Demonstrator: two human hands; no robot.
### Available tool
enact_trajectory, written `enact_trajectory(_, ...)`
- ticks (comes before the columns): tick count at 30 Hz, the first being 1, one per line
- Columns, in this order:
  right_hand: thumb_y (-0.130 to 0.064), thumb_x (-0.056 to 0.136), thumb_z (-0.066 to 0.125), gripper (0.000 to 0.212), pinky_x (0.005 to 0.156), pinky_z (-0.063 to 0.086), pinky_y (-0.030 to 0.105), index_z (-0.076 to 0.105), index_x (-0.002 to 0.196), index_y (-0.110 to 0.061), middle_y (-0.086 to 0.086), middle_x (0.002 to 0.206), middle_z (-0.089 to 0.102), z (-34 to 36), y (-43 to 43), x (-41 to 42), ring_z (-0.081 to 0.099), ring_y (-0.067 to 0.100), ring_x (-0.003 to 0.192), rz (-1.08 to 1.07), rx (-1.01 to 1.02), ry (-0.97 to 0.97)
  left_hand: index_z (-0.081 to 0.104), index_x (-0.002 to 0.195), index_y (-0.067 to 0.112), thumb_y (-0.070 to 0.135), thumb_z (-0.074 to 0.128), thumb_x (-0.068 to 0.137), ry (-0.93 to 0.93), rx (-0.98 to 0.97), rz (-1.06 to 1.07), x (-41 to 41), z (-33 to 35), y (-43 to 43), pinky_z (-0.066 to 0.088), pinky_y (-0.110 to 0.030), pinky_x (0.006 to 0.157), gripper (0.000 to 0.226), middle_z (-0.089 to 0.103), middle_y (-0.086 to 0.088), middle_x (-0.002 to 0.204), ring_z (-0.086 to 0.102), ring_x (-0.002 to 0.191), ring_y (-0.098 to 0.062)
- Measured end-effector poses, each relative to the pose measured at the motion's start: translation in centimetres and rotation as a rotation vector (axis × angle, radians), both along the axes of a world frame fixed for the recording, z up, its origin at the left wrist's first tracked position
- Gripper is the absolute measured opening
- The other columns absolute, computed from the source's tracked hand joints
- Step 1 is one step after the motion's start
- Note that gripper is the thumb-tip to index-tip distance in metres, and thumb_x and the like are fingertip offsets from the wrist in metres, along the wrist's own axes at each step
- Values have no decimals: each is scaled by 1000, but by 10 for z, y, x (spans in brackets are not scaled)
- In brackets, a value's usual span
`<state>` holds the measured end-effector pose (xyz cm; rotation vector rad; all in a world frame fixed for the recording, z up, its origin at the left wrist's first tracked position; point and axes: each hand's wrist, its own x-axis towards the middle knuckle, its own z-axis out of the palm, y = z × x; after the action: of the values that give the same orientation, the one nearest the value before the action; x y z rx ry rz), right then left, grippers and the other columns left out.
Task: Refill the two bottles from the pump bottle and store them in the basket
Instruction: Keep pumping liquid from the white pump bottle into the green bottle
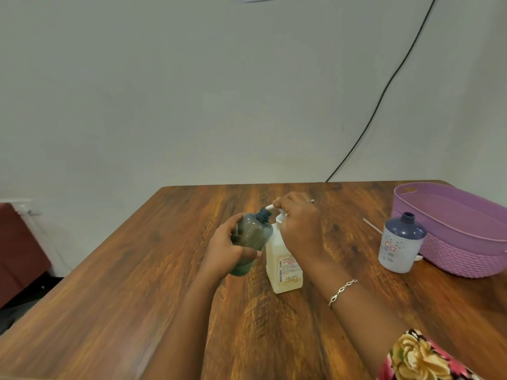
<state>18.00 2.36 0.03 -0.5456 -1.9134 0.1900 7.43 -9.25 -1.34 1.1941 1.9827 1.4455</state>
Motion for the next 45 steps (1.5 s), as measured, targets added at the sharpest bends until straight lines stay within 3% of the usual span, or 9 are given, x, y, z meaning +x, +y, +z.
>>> enact_trajectory(6, 16, 65, 59, 25, 51, 45, 27, 71, 76, -3, 7, 74, 64, -8, 0, 2, 58, 25, 63, 9, -16, -41, 45, 126, 36, 3, 76, 65, -8, 11, 9, 0, 0, 0, 43, -25, 67, 76, 45, 4, 119, 48, 97, -15)
enact_trajectory(11, 13, 73, 56, 23, 59, 47, 33, 72, 84, -1, 10, 80, 66, 6, 5, 4, 59, 29, 73, 33, -69, -42, 44, 129, 32, 3, 76, 66, -2, 10, -3, 1, 3, -1, 45, -31, 76, 77, 44, 2, 121, 48, 102, -19)
enact_trajectory(15, 15, 62, 59, 25, 53, 45, 25, 70, 76, -3, 7, 74, 64, -4, -3, 3, 59, 25, 65, -2, 32, -26, 44, 130, 32, 3, 76, 66, -14, 6, 0, 2, 2, 0, 43, -27, 70, 77, 45, 3, 120, 48, 102, -19)
enact_trajectory(19, 11, 62, 48, 28, 50, 50, 31, 69, 75, -3, 8, 74, 64, -9, -2, 5, 60, 25, 63, 33, 41, -24, 45, 131, 31, 2, 76, 65, -33, 13, 0, 3, 2, 0, 43, -27, 69, 78, 45, 5, 117, 48, 99, -17)
enact_trajectory(23, 14, 66, 58, 26, 57, 50, 34, 71, 80, -4, 7, 78, 66, -1, 4, 5, 60, 26, 69, 67, -25, -46, 47, 129, 30, 0, 76, 66, -36, 32, -16, 6, 5, -1, 44, -27, 69, 75, 46, 14, 105, 48, 91, -8)
enact_trajectory(32, 17, 58, 66, 26, 50, 37, 20, 68, 70, -6, 4, 69, 63, -6, 2, 3, 55, 22, 60, -23, 51, -90, 45, 128, 33, 1, 75, 67, -32, 18, -16, 5, 3, -3, 43, -27, 69, 75, 44, 8, 112, 47, 96, -13)
enact_trajectory(36, 9, 65, 50, 26, 51, 39, 24, 71, 74, -5, 5, 70, 64, 0, 2, 4, 56, 24, 62, 20, 7, -64, 44, 121, 39, 2, 75, 67, -37, 25, -12, 4, 7, -4, 44, -28, 71, 72, 43, 15, 105, 47, 93, -10)
enact_trajectory(40, 3, 72, 55, 16, 55, 49, 36, 70, 72, -2, 8, 70, 65, 13, 3, 1, 57, 26, 64, 50, -33, -38, 45, 121, 37, 1, 75, 66, -44, 29, -29, 2, 7, -6, 44, -27, 68, 72, 45, 16, 104, 48, 92, -9)
enact_trajectory(45, 13, 64, 58, 22, 51, 42, 27, 69, 69, -5, 4, 67, 63, -3, 2, 1, 56, 24, 63, -1, 39, -53, 45, 127, 34, 1, 75, 66, -65, 9, -16, 2, 4, -3, 44, -28, 70, 76, 45, 8, 111, 48, 96, -15)
